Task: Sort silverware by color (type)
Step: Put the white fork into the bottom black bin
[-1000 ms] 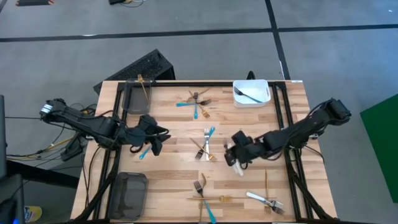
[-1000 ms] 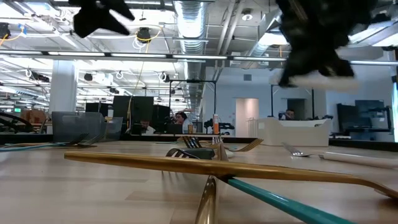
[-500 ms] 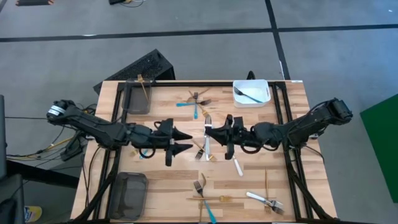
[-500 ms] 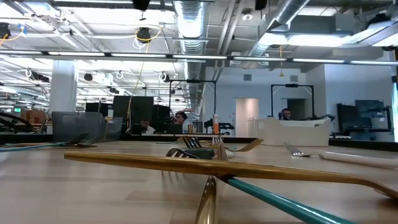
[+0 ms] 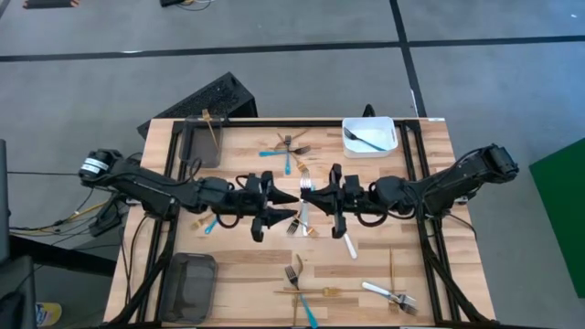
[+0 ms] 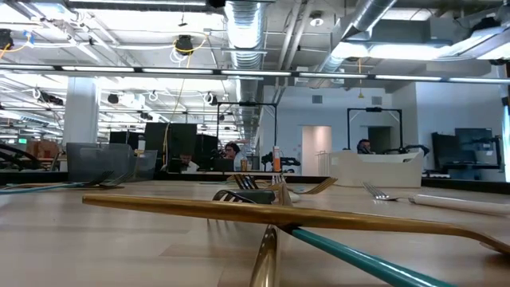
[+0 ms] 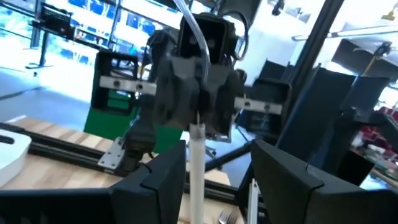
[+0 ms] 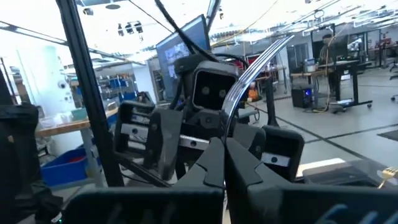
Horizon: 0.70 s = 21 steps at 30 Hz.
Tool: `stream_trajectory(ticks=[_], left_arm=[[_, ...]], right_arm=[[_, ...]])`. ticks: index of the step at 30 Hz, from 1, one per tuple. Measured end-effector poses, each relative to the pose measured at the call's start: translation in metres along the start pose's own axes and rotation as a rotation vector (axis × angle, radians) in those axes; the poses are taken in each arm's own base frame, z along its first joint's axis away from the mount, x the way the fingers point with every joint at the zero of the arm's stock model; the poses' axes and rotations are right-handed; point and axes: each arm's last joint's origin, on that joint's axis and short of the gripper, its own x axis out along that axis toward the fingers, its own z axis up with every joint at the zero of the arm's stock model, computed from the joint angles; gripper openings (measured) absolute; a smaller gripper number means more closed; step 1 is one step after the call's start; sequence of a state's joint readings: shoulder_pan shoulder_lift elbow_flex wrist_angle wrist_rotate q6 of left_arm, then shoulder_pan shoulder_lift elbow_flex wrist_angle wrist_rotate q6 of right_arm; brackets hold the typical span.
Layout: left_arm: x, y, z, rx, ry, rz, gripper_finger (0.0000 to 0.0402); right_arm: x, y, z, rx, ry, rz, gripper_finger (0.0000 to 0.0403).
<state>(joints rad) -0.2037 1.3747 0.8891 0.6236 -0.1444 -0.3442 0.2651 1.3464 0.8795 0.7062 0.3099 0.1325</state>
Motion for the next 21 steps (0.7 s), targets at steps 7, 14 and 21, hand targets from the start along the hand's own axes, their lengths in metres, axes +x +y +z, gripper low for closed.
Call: stream_trajectory(ticks=[7, 14, 21], left_arm=[[0.004, 0.011, 0.002, 0.019, 0.052, 0.018, 0.0169], [0.004, 0.021, 0.003, 0.046, 0.061, 0.076, 0.0169], [0.004, 0.025, 0.002, 0.039, 0.075, 0.102, 0.0141]], right_arm=[[0.003, -0.010, 0.002, -0.012, -0.014, -0.013, 0.0013], [0.011, -0.021, -0.004, 0.007, -0.014, -0.002, 0.0013], [0.031, -0.017, -0.008, 0.006, -0.011, 0.022, 0.0013]])
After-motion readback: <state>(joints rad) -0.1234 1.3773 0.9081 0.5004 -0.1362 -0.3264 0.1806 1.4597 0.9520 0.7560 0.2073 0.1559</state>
